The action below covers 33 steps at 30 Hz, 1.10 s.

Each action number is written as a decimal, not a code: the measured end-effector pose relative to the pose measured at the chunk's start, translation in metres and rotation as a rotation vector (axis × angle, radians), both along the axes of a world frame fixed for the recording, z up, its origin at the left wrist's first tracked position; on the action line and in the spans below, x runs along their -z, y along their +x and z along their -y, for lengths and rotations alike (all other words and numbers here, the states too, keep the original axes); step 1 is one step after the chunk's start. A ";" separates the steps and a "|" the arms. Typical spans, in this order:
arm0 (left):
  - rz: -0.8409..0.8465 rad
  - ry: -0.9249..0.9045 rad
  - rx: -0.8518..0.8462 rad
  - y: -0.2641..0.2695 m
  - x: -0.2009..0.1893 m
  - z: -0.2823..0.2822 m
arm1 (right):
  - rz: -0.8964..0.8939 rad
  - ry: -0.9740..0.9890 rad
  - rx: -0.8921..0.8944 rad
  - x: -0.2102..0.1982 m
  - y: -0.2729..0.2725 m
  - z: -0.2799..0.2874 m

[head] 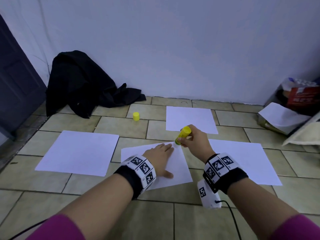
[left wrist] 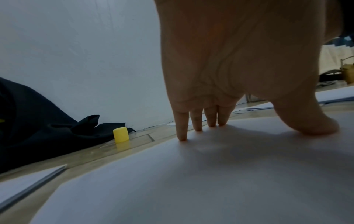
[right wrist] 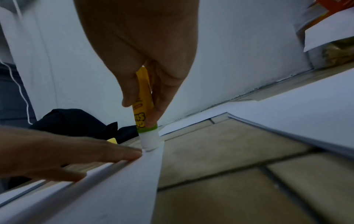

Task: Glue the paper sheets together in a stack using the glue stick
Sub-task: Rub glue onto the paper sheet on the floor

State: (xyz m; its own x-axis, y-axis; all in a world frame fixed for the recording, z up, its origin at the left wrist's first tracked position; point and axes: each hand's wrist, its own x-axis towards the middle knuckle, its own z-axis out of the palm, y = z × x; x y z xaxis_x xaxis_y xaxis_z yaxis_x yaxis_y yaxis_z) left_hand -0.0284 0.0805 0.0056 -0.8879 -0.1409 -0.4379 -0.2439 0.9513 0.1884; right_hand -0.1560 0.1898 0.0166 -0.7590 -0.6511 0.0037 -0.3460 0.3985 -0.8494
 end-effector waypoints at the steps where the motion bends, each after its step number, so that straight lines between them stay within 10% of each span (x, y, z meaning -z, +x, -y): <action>1: -0.007 0.002 -0.007 0.000 -0.001 0.000 | -0.023 0.011 -0.005 0.001 0.000 0.001; 33: 0.058 -0.023 0.125 0.003 -0.019 0.008 | -0.222 0.287 -0.398 -0.020 0.032 -0.074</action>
